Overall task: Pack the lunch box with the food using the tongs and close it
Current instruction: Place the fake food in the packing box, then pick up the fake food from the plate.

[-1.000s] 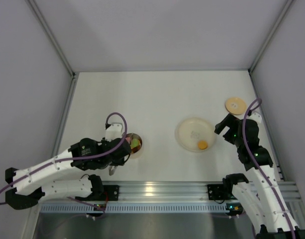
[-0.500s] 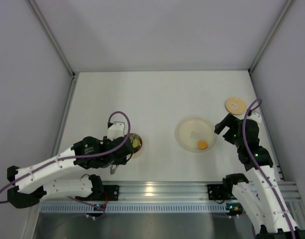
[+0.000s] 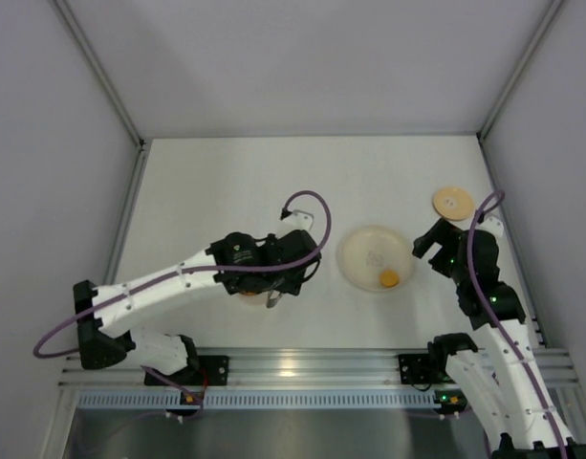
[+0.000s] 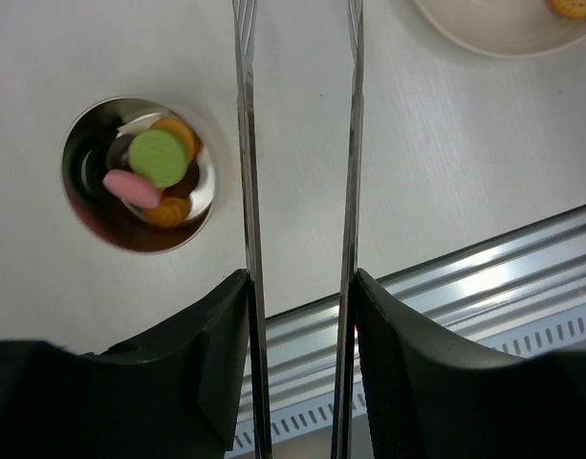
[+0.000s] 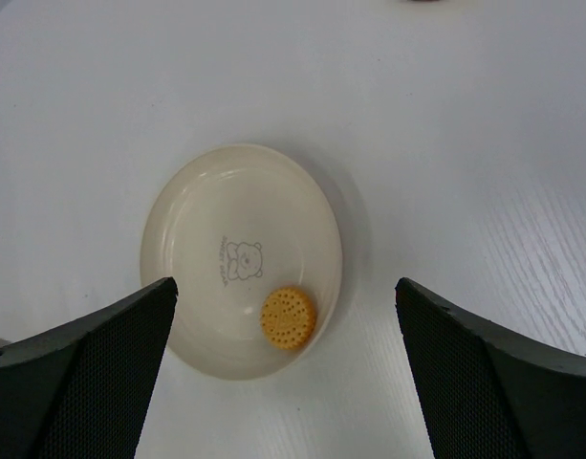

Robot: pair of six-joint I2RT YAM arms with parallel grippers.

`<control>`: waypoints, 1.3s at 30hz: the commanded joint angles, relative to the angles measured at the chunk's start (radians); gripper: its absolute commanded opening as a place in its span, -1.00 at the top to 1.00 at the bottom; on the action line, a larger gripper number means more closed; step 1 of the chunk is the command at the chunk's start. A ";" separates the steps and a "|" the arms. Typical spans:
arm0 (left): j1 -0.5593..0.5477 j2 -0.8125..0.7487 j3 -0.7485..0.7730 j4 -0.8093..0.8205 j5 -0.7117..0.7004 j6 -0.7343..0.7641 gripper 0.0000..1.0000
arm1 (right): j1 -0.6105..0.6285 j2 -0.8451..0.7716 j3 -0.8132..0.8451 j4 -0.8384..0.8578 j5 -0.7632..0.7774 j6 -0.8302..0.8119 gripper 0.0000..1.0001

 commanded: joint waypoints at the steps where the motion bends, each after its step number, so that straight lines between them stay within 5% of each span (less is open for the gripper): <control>1: -0.006 0.110 0.097 0.183 0.089 0.120 0.00 | -0.013 -0.019 0.036 0.008 0.021 -0.003 -0.91; 15: -0.029 0.441 0.292 0.349 0.261 0.197 0.00 | -0.013 -0.032 0.053 -0.026 0.027 -0.012 -0.91; 39: -0.061 0.566 0.326 0.367 0.310 0.209 0.00 | -0.013 -0.042 0.055 -0.038 0.030 -0.015 -0.91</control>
